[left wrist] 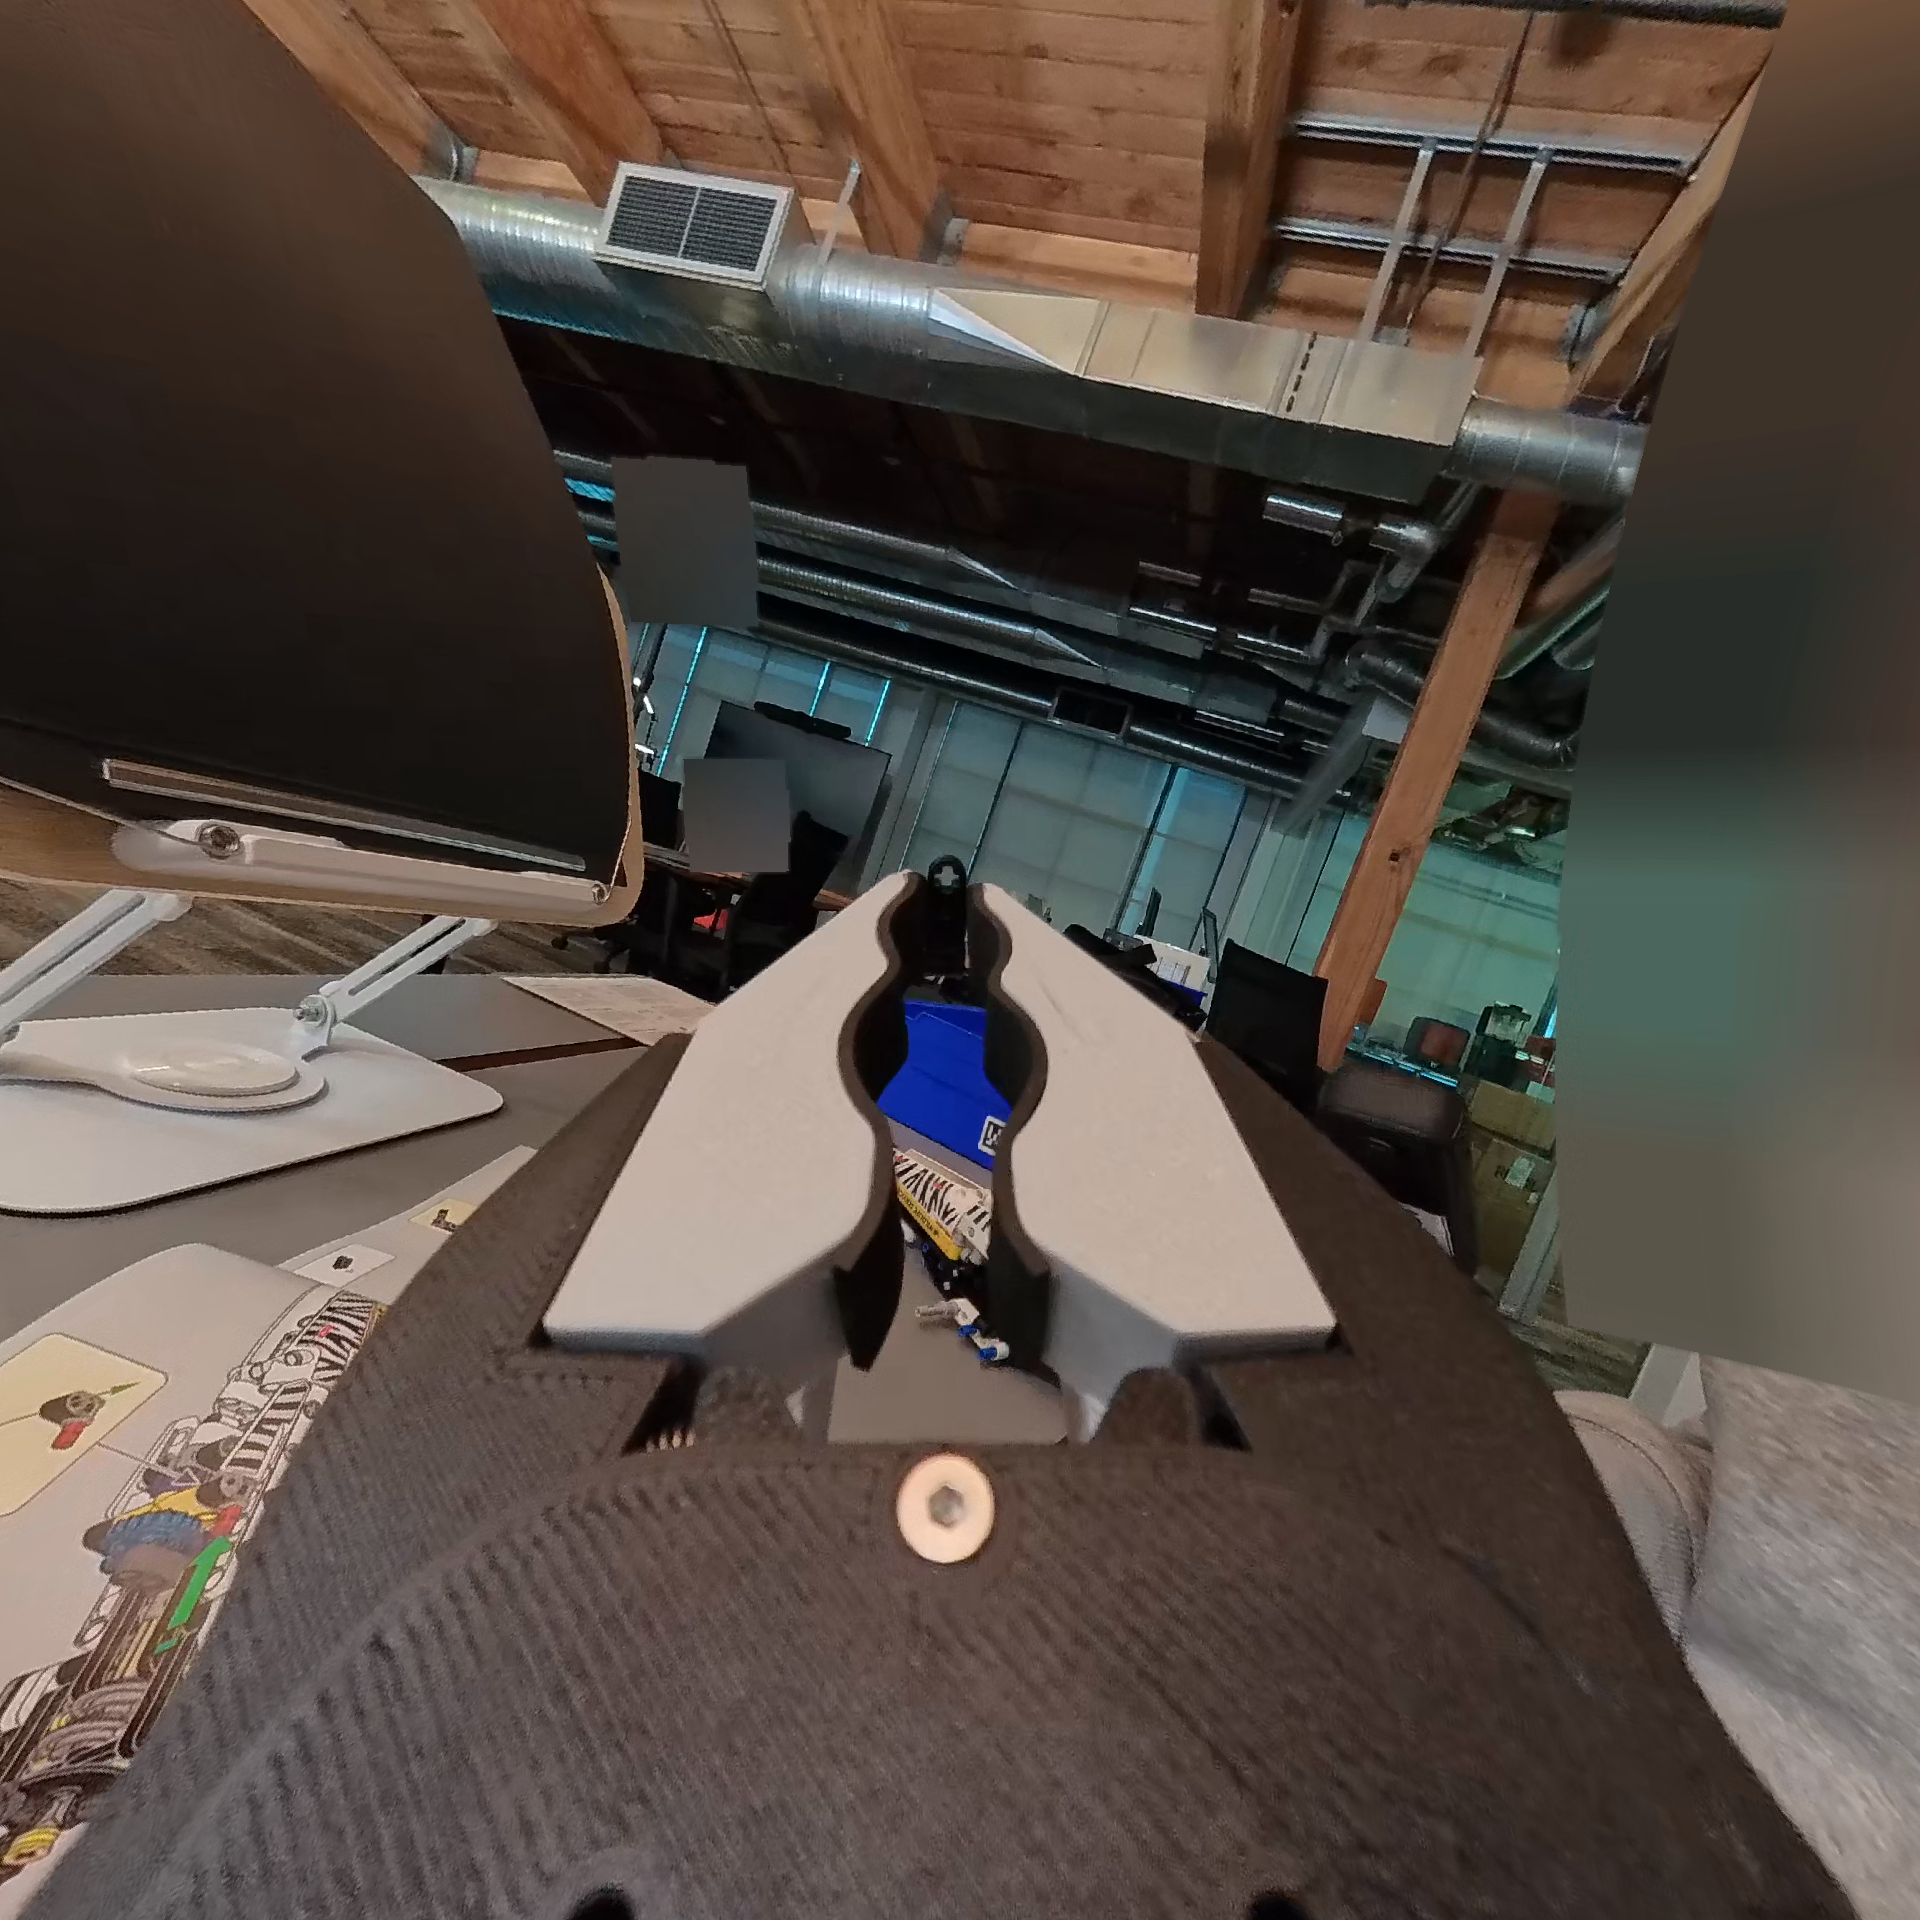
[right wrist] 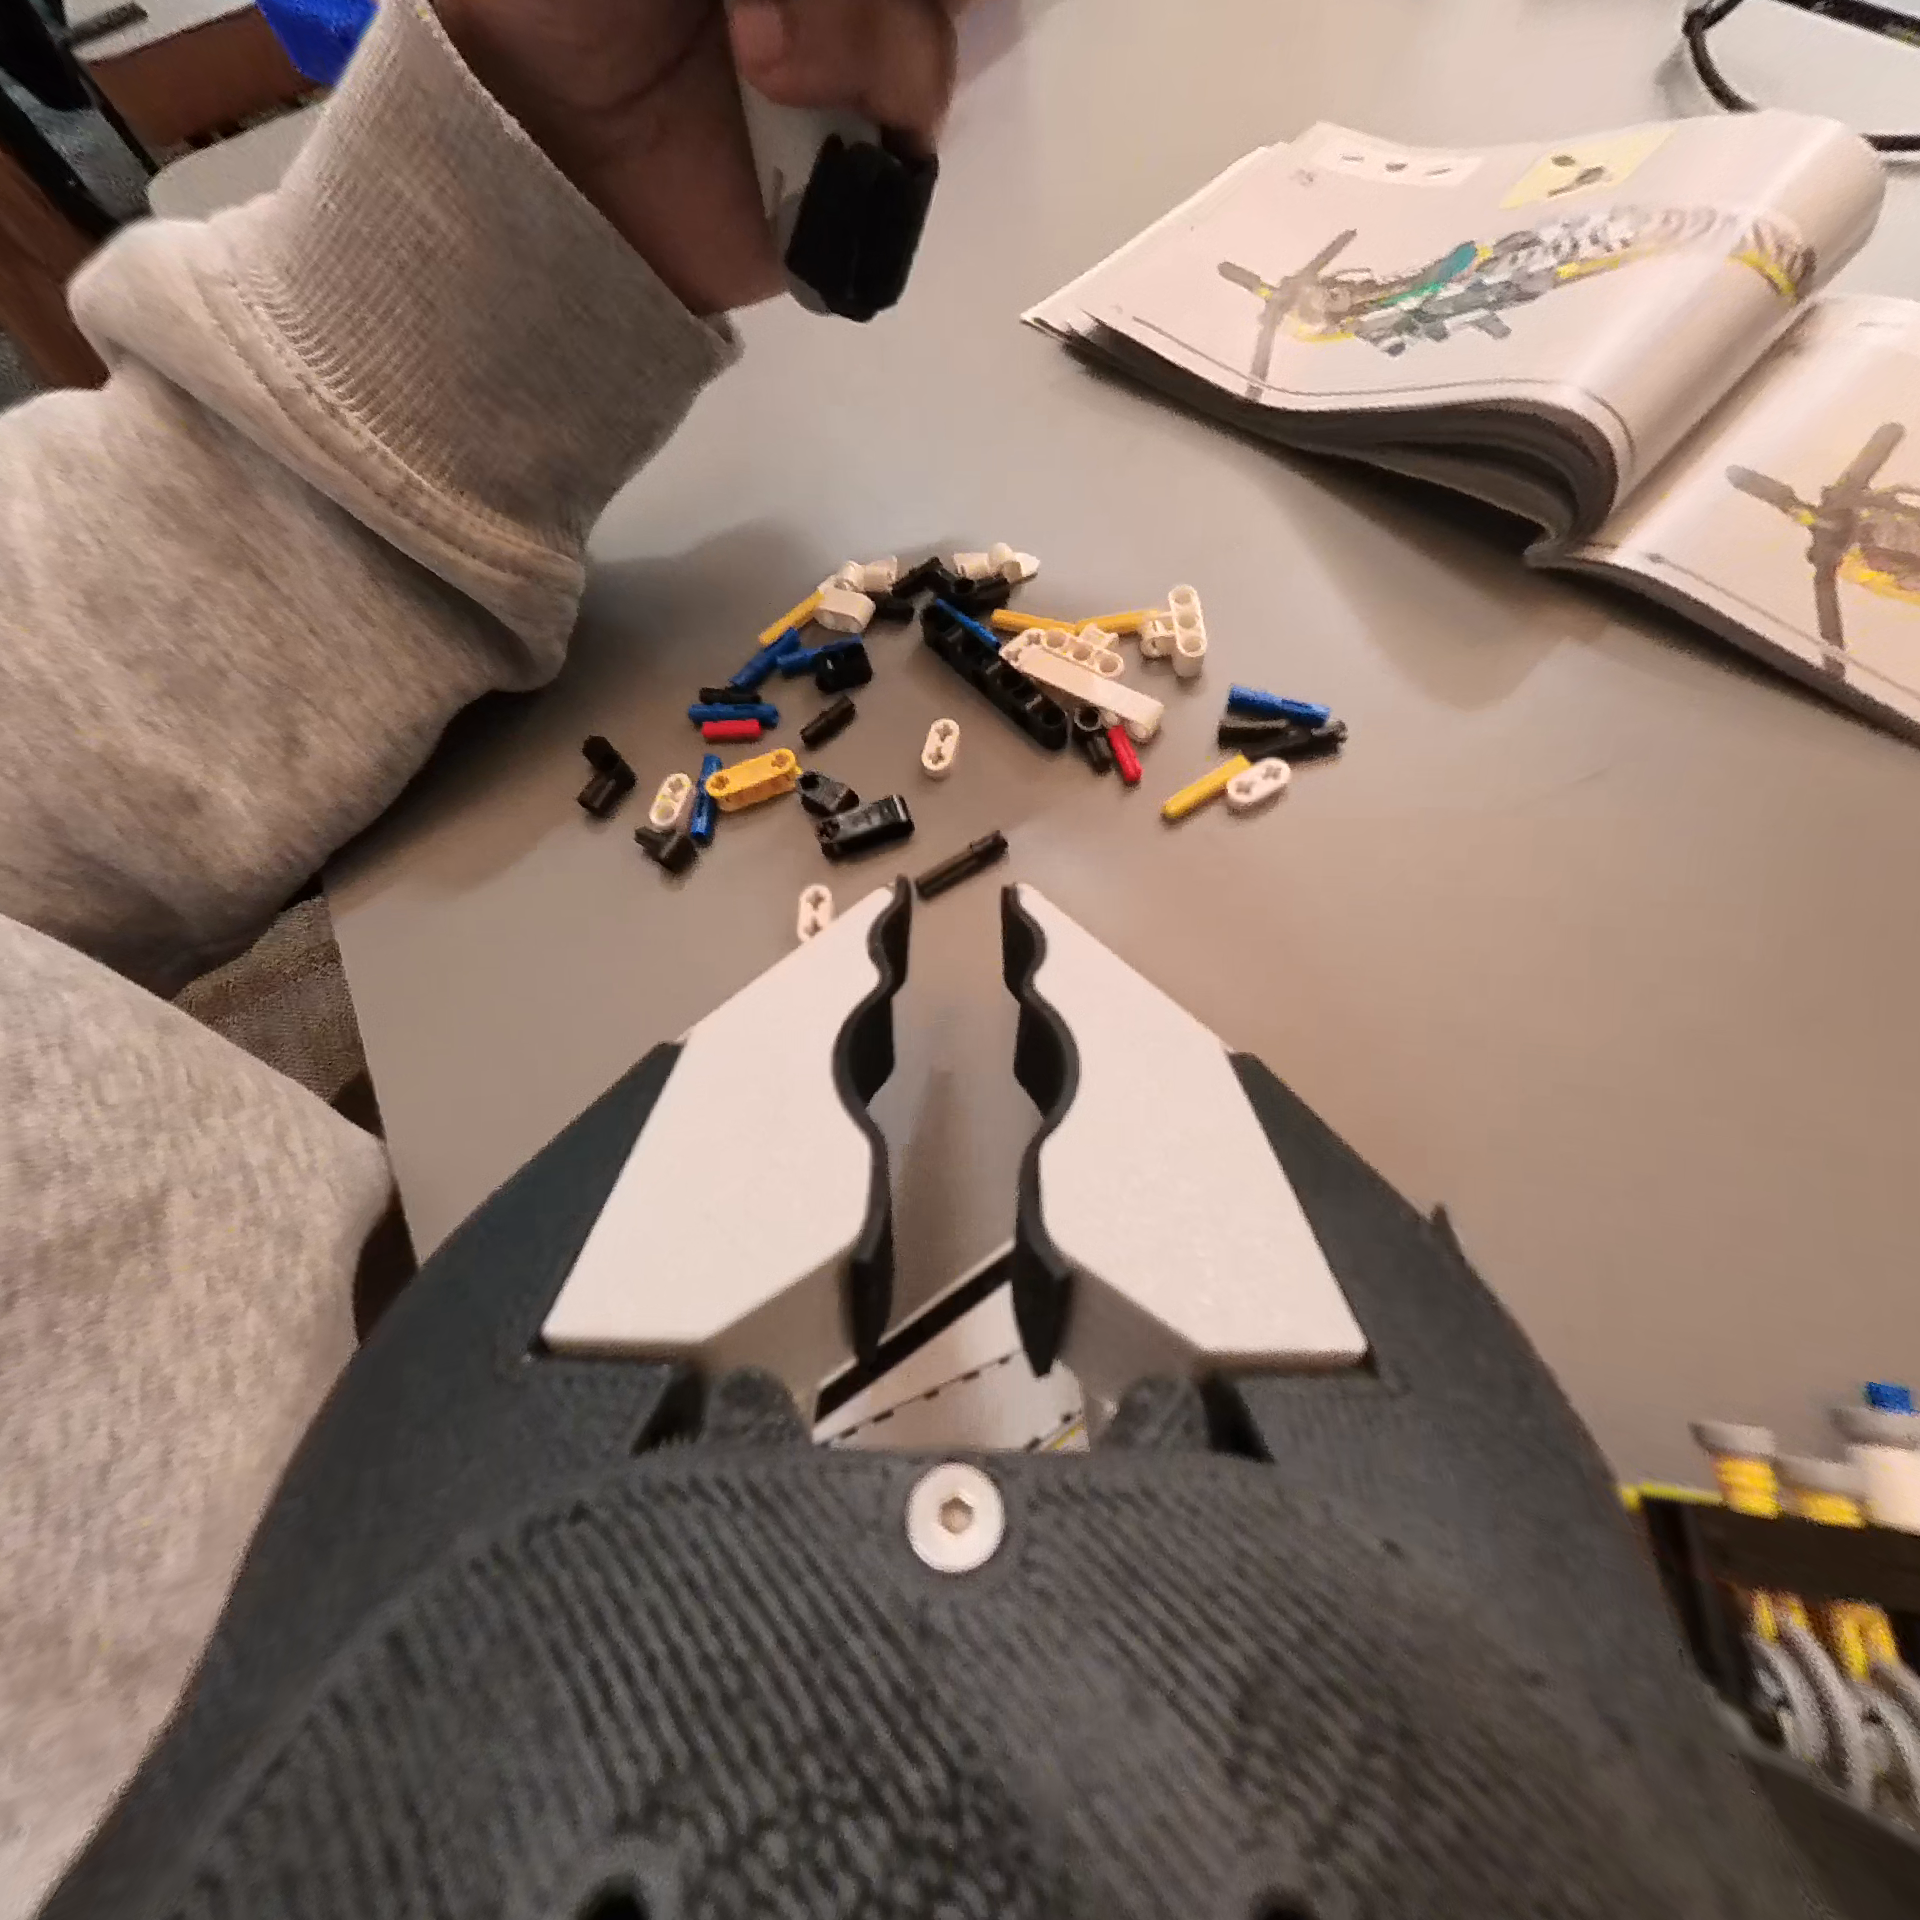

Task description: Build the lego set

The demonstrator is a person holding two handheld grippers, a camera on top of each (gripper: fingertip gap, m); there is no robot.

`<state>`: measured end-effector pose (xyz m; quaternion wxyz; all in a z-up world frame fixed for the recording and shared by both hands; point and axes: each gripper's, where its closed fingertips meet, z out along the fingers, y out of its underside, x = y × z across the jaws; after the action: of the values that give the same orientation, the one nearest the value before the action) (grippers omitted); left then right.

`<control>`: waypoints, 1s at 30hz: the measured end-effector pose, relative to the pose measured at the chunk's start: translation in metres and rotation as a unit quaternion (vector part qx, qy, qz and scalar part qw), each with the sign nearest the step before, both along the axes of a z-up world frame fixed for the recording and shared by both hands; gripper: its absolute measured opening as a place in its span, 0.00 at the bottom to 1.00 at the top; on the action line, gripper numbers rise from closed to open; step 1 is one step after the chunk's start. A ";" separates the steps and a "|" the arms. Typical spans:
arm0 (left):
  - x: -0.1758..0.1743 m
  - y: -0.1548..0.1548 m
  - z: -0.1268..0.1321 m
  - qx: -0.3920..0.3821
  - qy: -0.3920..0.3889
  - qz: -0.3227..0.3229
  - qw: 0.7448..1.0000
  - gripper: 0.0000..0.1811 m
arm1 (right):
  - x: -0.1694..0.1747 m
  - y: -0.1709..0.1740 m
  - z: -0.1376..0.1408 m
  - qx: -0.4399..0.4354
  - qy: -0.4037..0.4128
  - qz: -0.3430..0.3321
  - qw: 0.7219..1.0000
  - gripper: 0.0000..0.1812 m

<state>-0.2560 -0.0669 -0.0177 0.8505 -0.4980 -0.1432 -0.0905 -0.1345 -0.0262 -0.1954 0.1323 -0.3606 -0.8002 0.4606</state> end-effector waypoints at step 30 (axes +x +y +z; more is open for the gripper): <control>-0.014 -0.018 0.006 0.042 -0.037 0.020 0.998 0.02 | -0.008 -0.024 -0.020 0.085 -0.051 0.130 0.987 0.23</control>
<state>-0.2699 -0.0852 -0.0112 0.8665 -0.4551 -0.1804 -0.0975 -0.1425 -0.0503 -0.2151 0.0608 -0.2642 -0.8821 0.3851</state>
